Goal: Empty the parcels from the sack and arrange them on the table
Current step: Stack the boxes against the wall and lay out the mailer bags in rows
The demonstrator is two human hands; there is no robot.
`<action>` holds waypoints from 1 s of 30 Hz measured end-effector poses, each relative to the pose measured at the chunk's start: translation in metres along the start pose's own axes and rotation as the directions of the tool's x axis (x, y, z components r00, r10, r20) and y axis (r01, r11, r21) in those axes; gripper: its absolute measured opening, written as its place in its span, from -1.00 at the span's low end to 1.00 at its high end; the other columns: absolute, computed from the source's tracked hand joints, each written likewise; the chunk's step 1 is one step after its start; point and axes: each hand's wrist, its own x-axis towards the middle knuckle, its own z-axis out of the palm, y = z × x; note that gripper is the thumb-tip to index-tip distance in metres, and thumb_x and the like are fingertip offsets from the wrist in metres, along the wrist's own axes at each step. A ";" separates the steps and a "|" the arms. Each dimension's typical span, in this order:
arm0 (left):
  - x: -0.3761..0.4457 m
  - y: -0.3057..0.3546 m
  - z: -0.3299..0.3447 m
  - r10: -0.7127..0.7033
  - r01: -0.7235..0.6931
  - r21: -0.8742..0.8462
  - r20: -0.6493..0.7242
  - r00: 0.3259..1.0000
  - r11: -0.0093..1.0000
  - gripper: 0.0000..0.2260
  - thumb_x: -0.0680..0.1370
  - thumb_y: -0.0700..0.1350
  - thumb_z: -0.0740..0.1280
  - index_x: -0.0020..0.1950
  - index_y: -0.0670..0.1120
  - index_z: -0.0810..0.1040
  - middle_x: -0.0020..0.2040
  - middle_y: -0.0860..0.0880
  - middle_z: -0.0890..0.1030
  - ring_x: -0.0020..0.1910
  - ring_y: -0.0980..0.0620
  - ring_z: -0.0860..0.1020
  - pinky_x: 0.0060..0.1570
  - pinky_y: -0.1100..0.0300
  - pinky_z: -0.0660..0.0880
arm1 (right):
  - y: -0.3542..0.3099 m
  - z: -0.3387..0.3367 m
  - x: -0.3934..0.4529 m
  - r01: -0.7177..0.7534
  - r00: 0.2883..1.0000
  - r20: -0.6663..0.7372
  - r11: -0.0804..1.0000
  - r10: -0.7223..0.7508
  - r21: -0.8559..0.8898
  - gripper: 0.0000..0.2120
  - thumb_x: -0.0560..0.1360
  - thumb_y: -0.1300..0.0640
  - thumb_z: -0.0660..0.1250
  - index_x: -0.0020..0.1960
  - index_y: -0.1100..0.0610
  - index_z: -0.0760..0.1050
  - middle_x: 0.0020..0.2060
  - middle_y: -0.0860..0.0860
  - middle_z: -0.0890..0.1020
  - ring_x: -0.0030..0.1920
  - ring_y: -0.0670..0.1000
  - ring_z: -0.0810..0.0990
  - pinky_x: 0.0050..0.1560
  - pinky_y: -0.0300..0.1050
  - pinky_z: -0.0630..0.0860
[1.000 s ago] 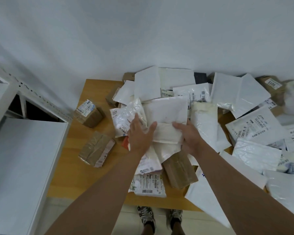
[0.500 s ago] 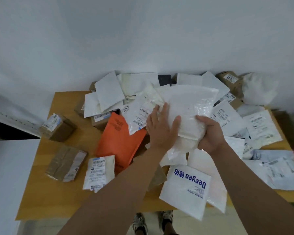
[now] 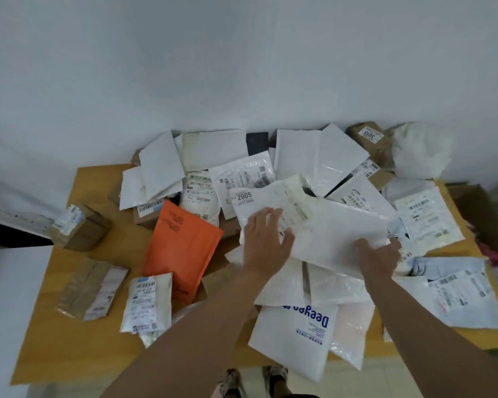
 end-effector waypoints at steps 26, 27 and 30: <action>-0.145 -0.213 -0.083 -0.741 0.726 0.164 0.045 0.670 0.668 -0.25 0.54 0.22 0.27 0.59 0.06 -0.03 0.58 -0.11 -0.03 0.53 -0.23 -0.03 0.45 -0.20 0.13 | -0.031 0.150 -0.244 0.848 0.459 0.867 0.390 -0.196 -0.360 -0.10 0.43 -0.30 0.29 0.56 -0.01 -0.11 0.49 0.15 0.06 0.38 0.23 0.31 0.26 0.14 0.44; -0.146 -0.215 -0.084 -0.726 0.710 0.168 0.050 0.686 0.683 -0.27 0.55 0.23 0.25 0.59 0.06 -0.03 0.58 -0.11 -0.03 0.53 -0.22 -0.02 0.46 -0.19 0.13 | -0.039 0.146 -0.244 0.843 0.466 0.866 0.389 -0.182 -0.372 -0.11 0.45 -0.31 0.27 0.57 0.01 -0.10 0.50 0.18 0.05 0.38 0.24 0.33 0.28 0.14 0.43; -0.147 -0.218 -0.086 -0.710 0.690 0.203 0.039 0.703 0.694 -0.28 0.53 0.31 0.21 0.58 0.09 0.02 0.57 -0.08 0.03 0.53 -0.18 0.03 0.44 -0.17 0.13 | -0.069 0.130 -0.246 0.830 0.502 0.854 0.358 -0.141 -0.428 -0.17 0.49 -0.34 0.20 0.57 0.04 -0.05 0.52 0.22 0.05 0.38 0.27 0.37 0.28 0.17 0.40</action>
